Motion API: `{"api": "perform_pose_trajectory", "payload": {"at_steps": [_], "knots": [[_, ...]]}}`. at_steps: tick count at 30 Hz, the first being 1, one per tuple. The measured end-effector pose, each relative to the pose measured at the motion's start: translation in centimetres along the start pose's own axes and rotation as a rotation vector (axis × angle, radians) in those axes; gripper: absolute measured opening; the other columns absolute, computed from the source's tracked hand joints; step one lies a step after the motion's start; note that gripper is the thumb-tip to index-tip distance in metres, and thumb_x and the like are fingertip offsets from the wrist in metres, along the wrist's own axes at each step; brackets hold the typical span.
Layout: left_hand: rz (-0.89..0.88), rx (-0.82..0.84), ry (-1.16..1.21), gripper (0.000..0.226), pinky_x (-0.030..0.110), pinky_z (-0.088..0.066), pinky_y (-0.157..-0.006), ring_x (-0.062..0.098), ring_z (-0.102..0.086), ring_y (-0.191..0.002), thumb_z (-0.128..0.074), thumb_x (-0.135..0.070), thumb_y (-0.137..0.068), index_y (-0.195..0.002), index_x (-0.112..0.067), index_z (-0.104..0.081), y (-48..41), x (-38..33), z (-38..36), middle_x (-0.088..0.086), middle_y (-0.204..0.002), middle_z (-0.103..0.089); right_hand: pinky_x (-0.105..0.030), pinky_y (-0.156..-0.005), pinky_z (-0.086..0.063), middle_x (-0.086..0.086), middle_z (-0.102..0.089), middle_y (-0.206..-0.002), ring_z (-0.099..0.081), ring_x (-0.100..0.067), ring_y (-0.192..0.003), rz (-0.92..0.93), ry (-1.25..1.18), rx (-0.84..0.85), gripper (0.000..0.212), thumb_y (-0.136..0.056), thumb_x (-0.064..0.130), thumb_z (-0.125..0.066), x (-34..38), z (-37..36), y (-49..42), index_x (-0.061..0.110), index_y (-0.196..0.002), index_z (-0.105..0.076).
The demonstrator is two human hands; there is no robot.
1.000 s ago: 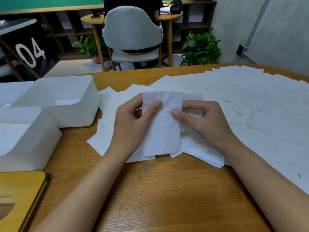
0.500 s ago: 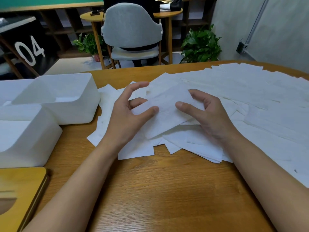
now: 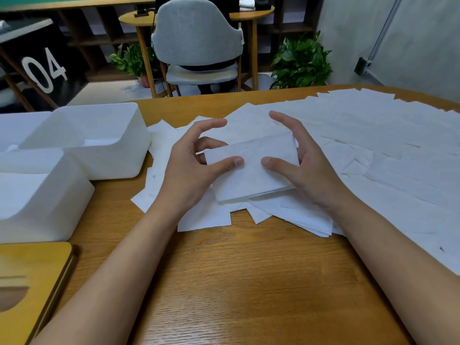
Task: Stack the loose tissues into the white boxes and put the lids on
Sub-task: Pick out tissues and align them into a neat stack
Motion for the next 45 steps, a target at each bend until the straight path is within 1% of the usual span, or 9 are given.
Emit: {"api": "perform_pose_trajectory", "payload": {"at_steps": [5, 10, 13, 16, 21, 23, 28, 34, 45], "knots": [[-0.007, -0.002, -0.055, 0.060, 0.032, -0.059, -0.081, 0.009, -0.067, -0.104, -0.089, -0.032, -0.082, -0.135, -0.034, -0.062, -0.1, 0.5, -0.1, -0.009, -0.113, -0.071, -0.055, -0.111, -0.049, 0.012, -0.048, -0.155, -0.054, -0.019, -0.138, 0.040, -0.015, -0.012, 0.070, -0.097, 0.010, -0.073, 0.0, 0.3, -0.1, 0.041, -0.152, -0.043], [0.076, 0.020, -0.043, 0.051, 0.002, -0.046, -0.083, -0.021, -0.054, -0.108, -0.080, -0.041, -0.089, -0.136, -0.041, -0.059, -0.2, 1.1, -0.4, -0.017, -0.126, -0.063, -0.042, -0.094, -0.061, 0.002, -0.060, -0.143, -0.067, -0.022, -0.121, 0.054, -0.160, -0.014, 0.064, -0.099, 0.003, -0.069, 0.4, 0.5, 0.2, 0.035, -0.148, -0.045], [0.085, 0.011, 0.058, 0.046, 0.024, -0.060, -0.081, 0.005, -0.068, -0.089, -0.082, -0.027, -0.091, -0.132, -0.039, -0.064, 0.0, 0.9, -0.5, -0.002, -0.103, -0.072, -0.035, -0.100, -0.056, 0.008, -0.063, -0.138, -0.064, -0.016, -0.122, 0.049, -0.096, 0.016, 0.050, -0.098, 0.009, -0.071, 0.5, 0.5, 0.1, 0.034, -0.140, -0.057], [0.013, -0.074, 0.012, 0.044, 0.015, -0.045, -0.062, 0.002, -0.049, -0.065, -0.082, -0.019, -0.092, -0.130, -0.030, -0.064, 0.0, 0.7, -0.3, -0.017, -0.072, -0.051, -0.017, -0.102, -0.047, 0.017, -0.073, -0.124, -0.063, -0.002, -0.122, 0.025, 0.037, 0.084, 0.030, -0.098, 0.007, -0.070, 0.2, 0.0, 0.2, 0.026, -0.120, -0.077], [-0.320, -0.106, -0.325, 0.041, 0.018, -0.044, -0.078, 0.013, -0.058, -0.098, -0.089, -0.022, -0.084, -0.116, -0.021, -0.064, 0.7, -0.9, -0.8, -0.005, -0.110, -0.059, -0.007, -0.098, -0.043, 0.018, -0.075, -0.119, -0.063, 0.005, -0.118, -0.011, 0.103, -0.081, 0.032, -0.096, 0.001, -0.069, -0.7, 1.3, -0.3, 0.025, -0.114, -0.080], [-0.420, 0.057, -0.388, 0.029, 0.015, -0.040, -0.081, 0.012, -0.058, -0.097, -0.092, -0.024, -0.081, -0.102, -0.019, -0.073, 1.2, -1.3, -2.1, -0.004, -0.105, -0.059, -0.005, -0.100, -0.040, 0.019, -0.075, -0.118, -0.062, 0.007, -0.119, 0.001, 0.114, -0.120, 0.033, -0.095, -0.001, -0.068, -0.8, 1.7, -0.4, 0.023, -0.114, -0.080], [-0.293, 0.515, -0.474, 0.035, 0.026, -0.045, -0.094, 0.012, -0.057, -0.113, -0.091, -0.051, -0.075, -0.104, -0.036, -0.080, 2.3, 0.9, -5.0, -0.016, -0.111, -0.062, -0.005, -0.102, -0.039, 0.022, -0.075, -0.117, -0.061, 0.010, -0.119, -0.004, 0.137, -0.132, 0.033, -0.095, 0.000, -0.067, -1.0, 1.7, -0.5, 0.025, -0.114, -0.080], [-0.266, 0.477, -0.415, 0.020, 0.034, -0.051, -0.091, 0.010, -0.063, -0.108, -0.087, -0.036, -0.085, -0.104, -0.034, -0.083, 2.4, 1.1, -5.2, -0.015, -0.105, -0.067, -0.005, -0.101, -0.040, 0.022, -0.075, -0.117, -0.061, 0.009, -0.119, -0.008, 0.156, -0.131, 0.034, -0.095, 0.001, -0.067, -0.8, 1.7, -0.5, 0.026, -0.114, -0.080], [-0.258, 0.334, -0.305, 0.003, 0.023, -0.050, -0.080, 0.011, -0.067, -0.096, -0.075, -0.018, -0.095, -0.098, -0.019, -0.076, 2.3, 0.1, -4.9, -0.012, -0.095, -0.074, -0.011, -0.104, -0.043, 0.022, -0.074, -0.119, -0.061, 0.008, -0.120, -0.054, 0.131, -0.100, 0.037, -0.097, -0.001, -0.062, -1.0, 1.8, -0.4, 0.026, -0.115, -0.079]]}}
Point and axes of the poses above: each hand's wrist, its own y-axis away from the middle knuckle, its own z-axis out of the back of the hand, x = y × z, the point moved 6 cm from there along -y, towards the middle knuckle
